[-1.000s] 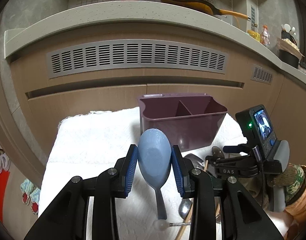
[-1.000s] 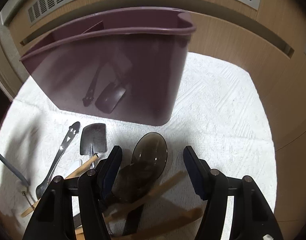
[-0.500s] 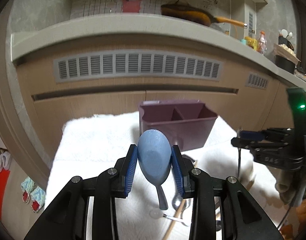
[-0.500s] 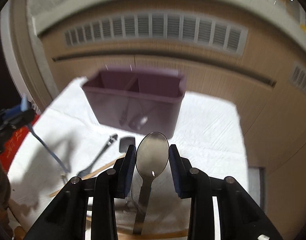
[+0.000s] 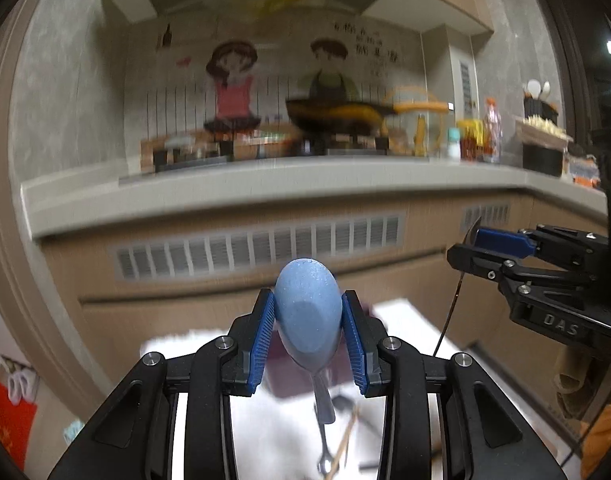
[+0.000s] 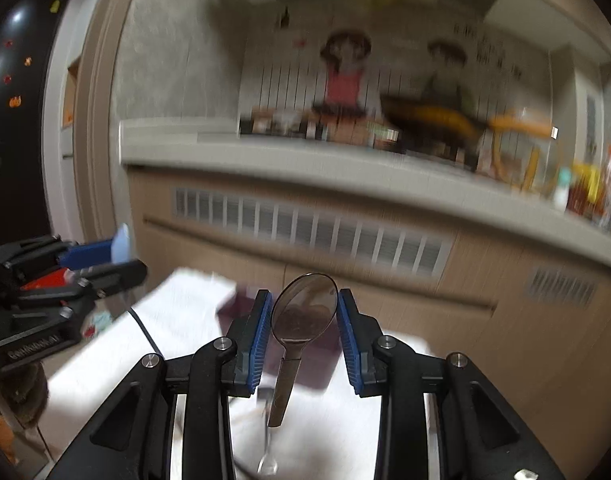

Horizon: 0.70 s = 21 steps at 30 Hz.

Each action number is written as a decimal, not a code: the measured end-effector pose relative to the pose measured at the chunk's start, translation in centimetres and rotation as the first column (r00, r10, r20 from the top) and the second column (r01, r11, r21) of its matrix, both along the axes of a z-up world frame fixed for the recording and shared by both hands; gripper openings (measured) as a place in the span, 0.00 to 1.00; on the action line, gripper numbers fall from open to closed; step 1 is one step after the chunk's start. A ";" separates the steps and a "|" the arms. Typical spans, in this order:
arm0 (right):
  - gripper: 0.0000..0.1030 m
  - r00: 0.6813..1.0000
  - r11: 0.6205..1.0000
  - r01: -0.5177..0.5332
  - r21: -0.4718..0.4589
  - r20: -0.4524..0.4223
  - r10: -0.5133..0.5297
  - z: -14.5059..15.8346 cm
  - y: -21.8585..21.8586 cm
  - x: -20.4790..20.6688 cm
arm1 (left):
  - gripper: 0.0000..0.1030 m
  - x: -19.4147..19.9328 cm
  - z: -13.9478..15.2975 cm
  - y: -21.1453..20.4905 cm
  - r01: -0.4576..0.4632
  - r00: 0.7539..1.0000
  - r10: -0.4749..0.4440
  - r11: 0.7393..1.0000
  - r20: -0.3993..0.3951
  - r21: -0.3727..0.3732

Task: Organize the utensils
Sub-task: 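Lift both spoons and drop them into the maroon caddy with both tools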

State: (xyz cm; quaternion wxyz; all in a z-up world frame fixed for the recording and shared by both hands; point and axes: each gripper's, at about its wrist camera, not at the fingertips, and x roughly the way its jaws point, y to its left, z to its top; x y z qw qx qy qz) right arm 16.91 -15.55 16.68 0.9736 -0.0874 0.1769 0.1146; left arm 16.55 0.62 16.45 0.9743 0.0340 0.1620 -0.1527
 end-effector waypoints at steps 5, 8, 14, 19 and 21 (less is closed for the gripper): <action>0.29 0.994 0.999 0.041 0.004 0.104 -0.041 5.1 0.0 2.7 | 0.34 5.5 2.9 -0.5 -0.015 1.000 0.015 0.999 0.005 -0.046; 0.30 0.991 0.998 0.065 0.006 0.120 -0.065 5.5 -0.2 5.2 | 0.34 9.5 2.5 -0.7 -0.006 1.000 0.004 0.998 -0.031 -0.064; 0.30 0.997 0.997 0.077 0.006 0.028 -0.077 1.7 -0.4 12.0 | 0.34 16.1 -1.7 -1.2 -0.001 0.987 -0.011 0.997 -0.161 -0.073; 0.30 0.985 0.997 0.077 0.017 -0.156 -0.074 -4.9 -0.4 17.5 | 0.35 20.8 -7.6 -1.7 0.001 0.946 -0.029 0.996 -0.324 -0.086; 0.31 0.969 0.997 0.066 0.031 -0.239 -0.056 -7.4 -0.6 19.0 | 0.39 22.2 -9.7 -1.8 0.003 0.923 -0.041 0.995 -0.382 -0.099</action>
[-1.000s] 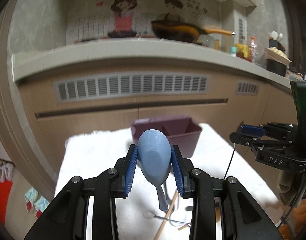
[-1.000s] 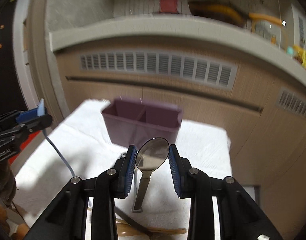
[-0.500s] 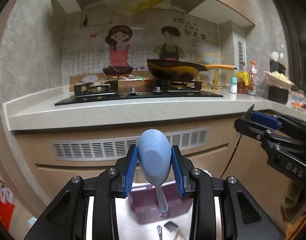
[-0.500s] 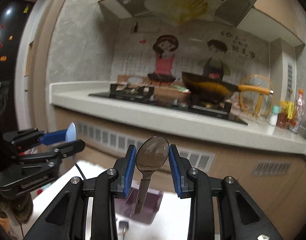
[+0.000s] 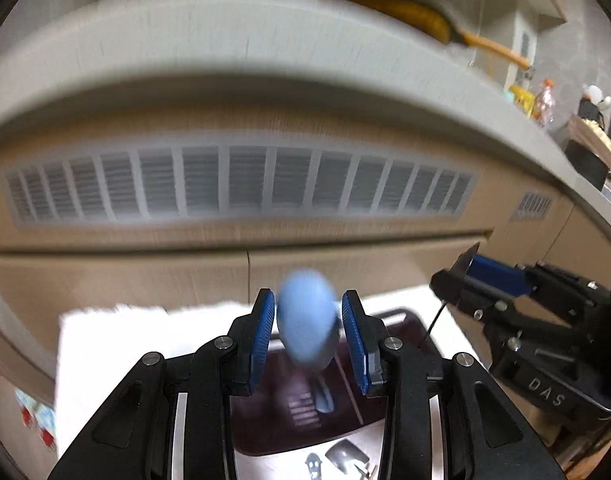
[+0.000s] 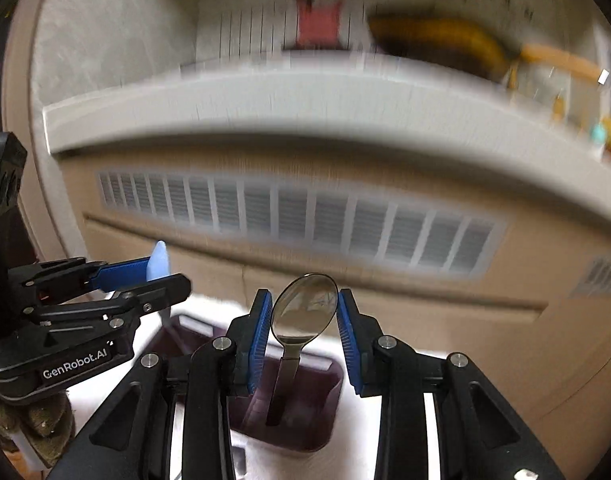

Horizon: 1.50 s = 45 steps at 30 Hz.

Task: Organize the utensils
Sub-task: 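Lift both spoons and drop them into the maroon caddy with both tools, then grasp the small metal spatula-spoon with the right tool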

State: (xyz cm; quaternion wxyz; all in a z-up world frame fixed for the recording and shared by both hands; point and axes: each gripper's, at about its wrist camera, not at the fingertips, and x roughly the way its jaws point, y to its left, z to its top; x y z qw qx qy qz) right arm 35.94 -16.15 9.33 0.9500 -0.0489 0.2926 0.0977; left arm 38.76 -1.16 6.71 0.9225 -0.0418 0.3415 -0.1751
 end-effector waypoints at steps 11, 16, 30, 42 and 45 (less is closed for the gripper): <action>0.46 0.999 1.000 0.016 -0.027 -0.038 -0.017 -3.3 -1.7 -1.3 | 0.67 -3.6 -1.6 2.1 -0.072 0.995 0.070 0.997 0.074 0.022; 0.46 0.998 0.998 -0.026 -0.055 -0.051 0.023 -4.5 -1.9 -5.1 | 0.72 -8.2 -2.1 3.0 -0.092 0.989 0.081 0.992 0.124 0.091; 0.46 0.937 0.975 -0.208 -0.075 -0.301 0.177 -13.3 4.4 -7.5 | 0.74 -17.8 -7.8 6.8 -0.118 0.993 0.116 0.977 0.021 0.175; 0.45 0.902 0.984 -0.151 -0.098 -0.421 0.097 -17.5 6.8 -3.9 | 0.77 -19.0 -9.6 10.2 -0.146 0.987 0.152 0.983 -0.055 0.109; 0.40 0.899 0.985 -0.153 -0.083 -0.425 0.104 -17.4 6.6 -3.7 | 0.77 -19.0 -10.0 10.2 -0.146 0.985 0.154 0.984 -0.077 0.103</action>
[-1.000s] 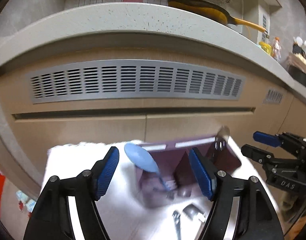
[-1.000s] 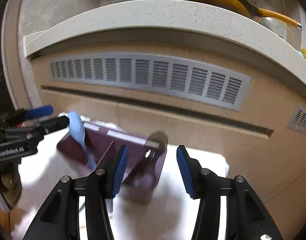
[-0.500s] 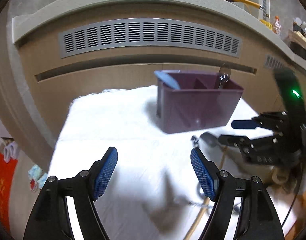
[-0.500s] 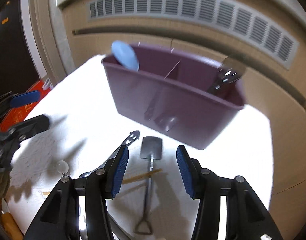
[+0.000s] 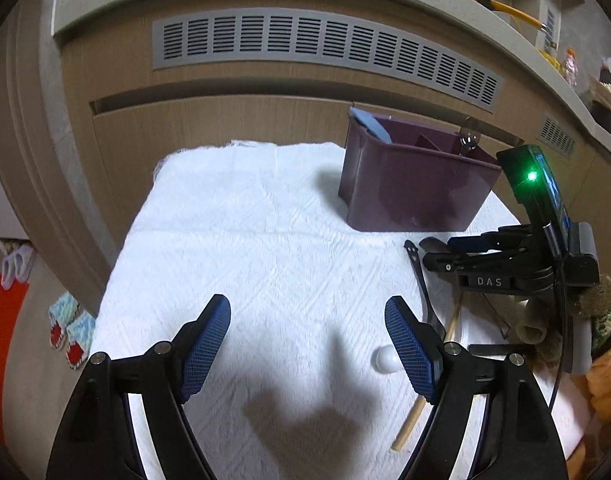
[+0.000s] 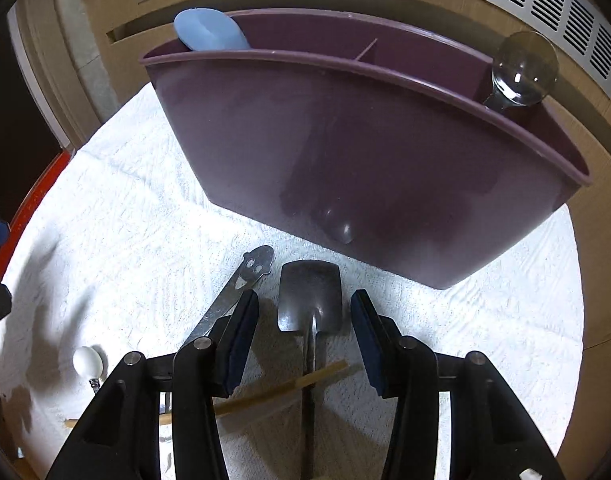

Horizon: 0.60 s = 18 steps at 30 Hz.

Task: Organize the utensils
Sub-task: 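Grasp the small metal spatula-spoon with the right tool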

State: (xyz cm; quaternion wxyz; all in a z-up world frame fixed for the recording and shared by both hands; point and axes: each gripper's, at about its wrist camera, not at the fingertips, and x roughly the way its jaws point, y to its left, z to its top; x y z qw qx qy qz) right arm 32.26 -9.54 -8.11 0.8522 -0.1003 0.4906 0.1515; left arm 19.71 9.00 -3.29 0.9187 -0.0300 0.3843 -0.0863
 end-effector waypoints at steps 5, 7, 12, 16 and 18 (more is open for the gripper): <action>0.29 0.999 0.999 -0.040 -0.028 0.020 0.041 0.6 -0.1 -1.4 | 0.77 -0.3 -0.2 -0.8 0.017 0.999 -0.017 1.000 -0.027 0.007; 0.29 0.999 0.999 -0.041 0.011 0.037 0.040 1.6 -1.3 -2.5 | 0.77 -0.7 0.0 -1.3 0.028 0.999 -0.028 0.999 -0.026 0.023; 0.29 0.994 0.995 -0.011 0.096 0.114 0.000 4.9 -3.6 -5.5 | 0.77 -1.5 0.2 -2.4 0.046 0.998 -0.044 0.998 -0.045 0.039; 0.29 0.974 0.993 -0.003 0.119 0.226 -0.024 8.4 -5.5 -8.5 | 0.77 -1.8 0.0 -3.1 0.042 0.995 -0.042 0.999 -0.092 0.002; 0.29 0.961 0.992 -0.002 0.128 0.275 -0.034 9.9 -6.1 -9.8 | 0.77 -2.1 -0.4 -3.7 0.051 0.991 -0.054 0.998 -0.125 -0.027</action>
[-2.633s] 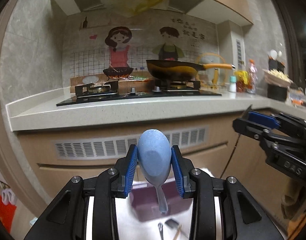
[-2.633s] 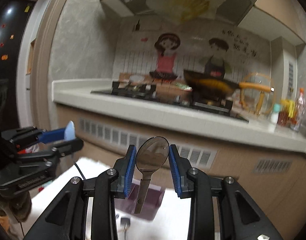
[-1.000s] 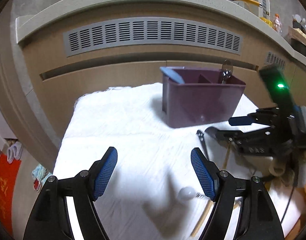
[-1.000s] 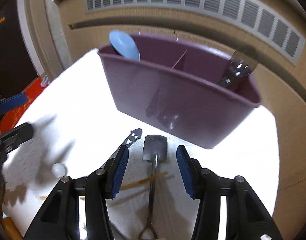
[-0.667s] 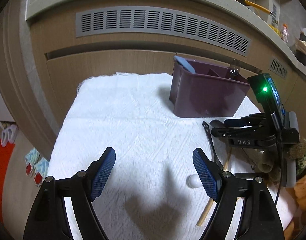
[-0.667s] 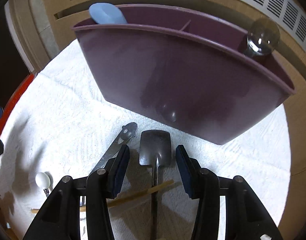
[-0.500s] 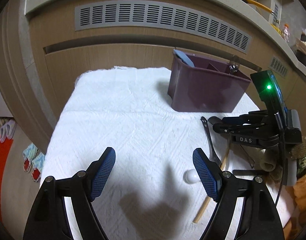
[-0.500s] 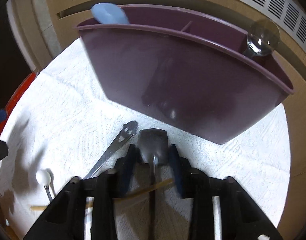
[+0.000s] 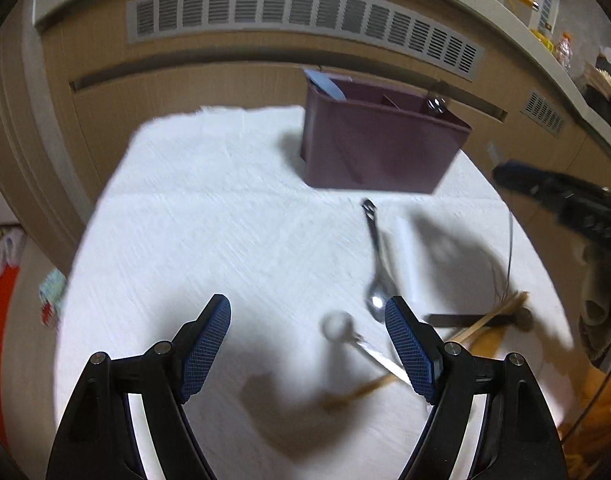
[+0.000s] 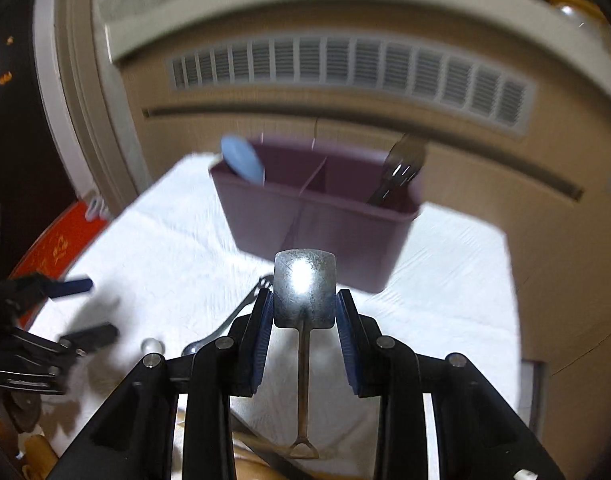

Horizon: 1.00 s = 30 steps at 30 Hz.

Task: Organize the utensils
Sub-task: 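Grasp the small metal spatula-spoon with the right tool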

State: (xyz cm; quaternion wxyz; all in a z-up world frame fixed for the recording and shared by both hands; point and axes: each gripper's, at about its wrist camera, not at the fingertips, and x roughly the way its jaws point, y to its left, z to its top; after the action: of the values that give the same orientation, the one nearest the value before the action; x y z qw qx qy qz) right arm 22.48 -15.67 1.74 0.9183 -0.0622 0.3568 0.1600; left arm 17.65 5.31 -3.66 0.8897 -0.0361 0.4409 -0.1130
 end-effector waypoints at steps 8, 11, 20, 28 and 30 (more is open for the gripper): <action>0.29 0.992 1.000 -0.013 -0.008 0.126 0.014 3.2 -1.0 -4.4 | 0.55 -0.5 -1.9 -3.0 0.022 0.996 -0.023 1.000 -0.091 -0.010; 0.29 0.989 1.000 -0.010 -0.020 0.148 0.012 3.3 -1.2 -5.0 | 0.45 0.6 -2.9 -3.5 -0.004 0.992 0.008 0.999 -0.123 0.034; 0.29 0.993 1.000 0.006 -0.021 0.118 -0.003 2.2 -2.2 -5.8 | 0.32 2.4 -4.3 -4.9 -0.009 0.994 0.025 0.989 -0.110 0.148; 0.29 0.995 1.000 0.008 0.009 0.099 -0.009 2.4 -2.6 -7.4 | 0.22 -1.6 -0.2 -6.3 0.044 0.994 -0.060 0.985 0.094 0.165; 0.29 0.995 1.000 0.004 0.014 0.095 -0.005 2.4 -2.6 -7.9 | 0.22 -3.1 1.8 -6.4 0.055 0.984 -0.082 0.984 0.161 0.167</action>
State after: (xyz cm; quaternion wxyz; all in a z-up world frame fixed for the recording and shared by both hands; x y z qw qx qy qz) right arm 14.55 -18.24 4.15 0.9350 -0.0624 0.3115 0.1574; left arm 14.54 -1.11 -1.88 0.9190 0.0610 0.3735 -0.1103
